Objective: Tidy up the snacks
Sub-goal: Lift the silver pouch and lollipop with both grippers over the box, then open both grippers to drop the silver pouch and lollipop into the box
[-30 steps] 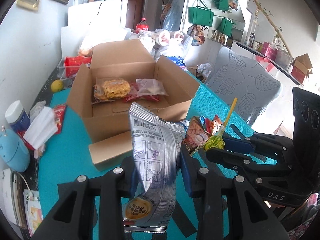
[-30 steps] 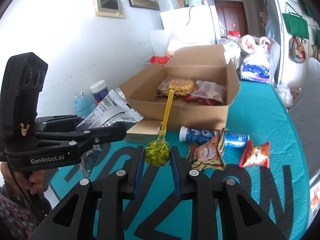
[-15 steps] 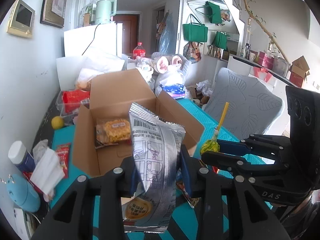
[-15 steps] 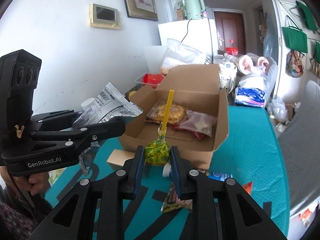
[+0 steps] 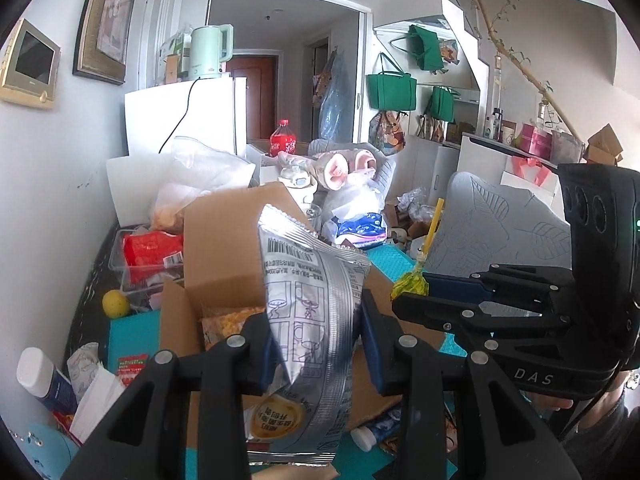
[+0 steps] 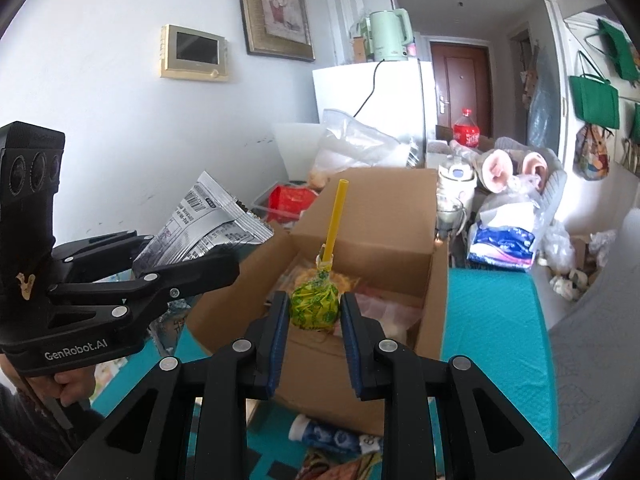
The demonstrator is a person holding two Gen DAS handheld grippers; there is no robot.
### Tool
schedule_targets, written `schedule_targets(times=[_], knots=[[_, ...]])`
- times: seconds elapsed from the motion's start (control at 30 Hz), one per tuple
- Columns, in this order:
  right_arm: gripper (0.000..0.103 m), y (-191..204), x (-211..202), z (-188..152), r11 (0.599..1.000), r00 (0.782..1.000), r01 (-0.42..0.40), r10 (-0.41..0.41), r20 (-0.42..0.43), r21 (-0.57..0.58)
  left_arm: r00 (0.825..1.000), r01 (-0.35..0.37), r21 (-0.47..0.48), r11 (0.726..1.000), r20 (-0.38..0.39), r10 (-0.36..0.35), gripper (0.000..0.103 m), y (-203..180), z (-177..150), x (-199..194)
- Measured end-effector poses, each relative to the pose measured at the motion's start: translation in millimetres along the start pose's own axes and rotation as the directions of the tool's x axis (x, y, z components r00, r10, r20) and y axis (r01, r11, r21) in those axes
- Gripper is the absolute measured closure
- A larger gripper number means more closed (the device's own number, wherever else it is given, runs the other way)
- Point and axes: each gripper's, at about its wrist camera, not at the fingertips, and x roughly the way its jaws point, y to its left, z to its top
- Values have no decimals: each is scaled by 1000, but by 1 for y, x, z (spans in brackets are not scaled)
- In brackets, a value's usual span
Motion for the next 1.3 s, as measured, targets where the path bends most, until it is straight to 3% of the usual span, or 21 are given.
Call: schedule_targets(times=[0.4, 0.53, 0.73, 0.97, 1.13, 1.3], knots=[[77, -35, 44, 37, 998, 999, 48, -48, 17, 29, 995, -87, -74, 993, 49, 91, 68, 28, 28, 52], [77, -48, 62, 44, 996, 1000, 25, -25, 2, 81, 994, -98, -78, 992, 35, 101, 68, 40, 31, 73], [77, -57, 84, 50, 993, 998, 63, -62, -10, 105, 995, -97, -101, 990, -13, 96, 68, 58, 32, 104], [77, -64, 115, 40, 986, 991, 114, -105, -84, 118, 989, -119, -120, 986, -107, 106, 68, 68, 19, 138], [77, -65, 129, 32, 978, 975, 179, -162, -150, 107, 960, -216, -92, 972, -200, 195, 68, 71, 6, 161], [77, -60, 139, 26, 972, 957, 225, -209, -200, 63, 948, -231, -112, 966, -248, 198, 68, 77, 2, 167]])
